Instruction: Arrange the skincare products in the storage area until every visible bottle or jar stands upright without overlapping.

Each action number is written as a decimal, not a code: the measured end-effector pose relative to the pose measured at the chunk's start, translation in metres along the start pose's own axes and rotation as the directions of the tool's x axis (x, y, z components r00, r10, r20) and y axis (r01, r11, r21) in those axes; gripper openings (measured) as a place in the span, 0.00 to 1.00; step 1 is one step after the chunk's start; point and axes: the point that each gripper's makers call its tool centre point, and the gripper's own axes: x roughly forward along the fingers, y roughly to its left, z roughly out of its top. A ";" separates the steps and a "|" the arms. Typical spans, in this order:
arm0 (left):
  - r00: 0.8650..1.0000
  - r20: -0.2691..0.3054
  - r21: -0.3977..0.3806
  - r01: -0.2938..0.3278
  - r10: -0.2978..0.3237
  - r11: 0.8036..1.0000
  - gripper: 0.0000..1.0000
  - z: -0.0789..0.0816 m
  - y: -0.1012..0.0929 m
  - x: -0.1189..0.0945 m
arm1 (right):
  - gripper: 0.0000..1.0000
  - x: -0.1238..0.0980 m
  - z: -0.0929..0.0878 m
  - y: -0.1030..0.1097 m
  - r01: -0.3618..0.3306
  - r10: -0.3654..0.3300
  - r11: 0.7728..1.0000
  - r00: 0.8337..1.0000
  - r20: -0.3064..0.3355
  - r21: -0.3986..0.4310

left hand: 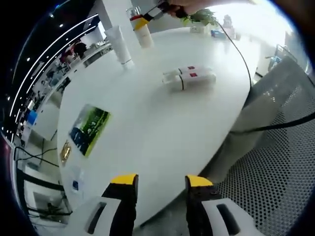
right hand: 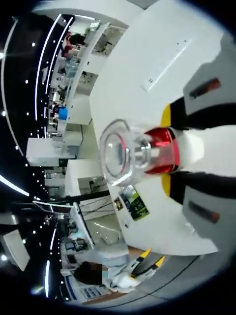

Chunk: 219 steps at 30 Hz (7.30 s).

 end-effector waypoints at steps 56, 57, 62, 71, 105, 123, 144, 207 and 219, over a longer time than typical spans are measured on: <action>0.998 -0.052 0.018 0.022 -0.021 1.000 0.34 -0.011 -0.002 0.004 | 0.31 0.067 -0.023 -0.033 -0.243 0.264 0.951 0.960 0.094 -0.189; 0.998 -0.052 0.019 0.022 -0.021 1.000 0.34 -0.011 -0.002 0.003 | 0.31 0.067 -0.023 -0.032 -0.246 0.268 0.950 0.959 0.094 -0.193; 0.998 -0.054 0.018 0.019 -0.018 1.000 0.34 -0.011 -0.002 0.003 | 0.32 0.068 -0.022 -0.033 -0.255 0.278 0.946 0.956 0.098 -0.199; 0.999 -0.048 0.021 0.013 -0.012 1.000 0.34 -0.010 0.000 0.003 | 0.53 0.069 -0.030 -0.029 -0.246 0.255 0.961 0.965 0.062 -0.123; 0.999 0.040 0.072 -0.032 0.030 0.997 0.59 0.007 0.004 0.001 | 0.55 -0.050 -0.104 0.143 -0.018 -0.007 0.891 0.999 0.052 0.454; 0.998 0.037 0.110 -0.061 0.057 0.992 0.52 0.008 0.007 -0.005 | 0.52 -0.067 -0.114 0.180 0.000 -0.003 0.933 1.000 0.009 0.361; 0.999 0.024 0.103 -0.038 0.036 0.994 0.49 0.005 0.004 -0.002 | 0.36 -0.059 -0.128 0.182 0.028 -0.002 0.963 0.996 -0.095 0.269; 0.999 -0.024 0.126 -0.036 0.040 0.991 0.45 -0.004 0.006 0.000 | 0.35 -0.043 -0.153 0.139 -0.016 -0.035 0.992 0.919 -0.393 -0.126; 0.999 -0.030 0.126 -0.029 0.033 0.992 0.44 -0.005 0.005 0.000 | 0.31 -0.029 -0.180 0.149 -0.230 0.031 0.929 0.829 -0.559 -0.289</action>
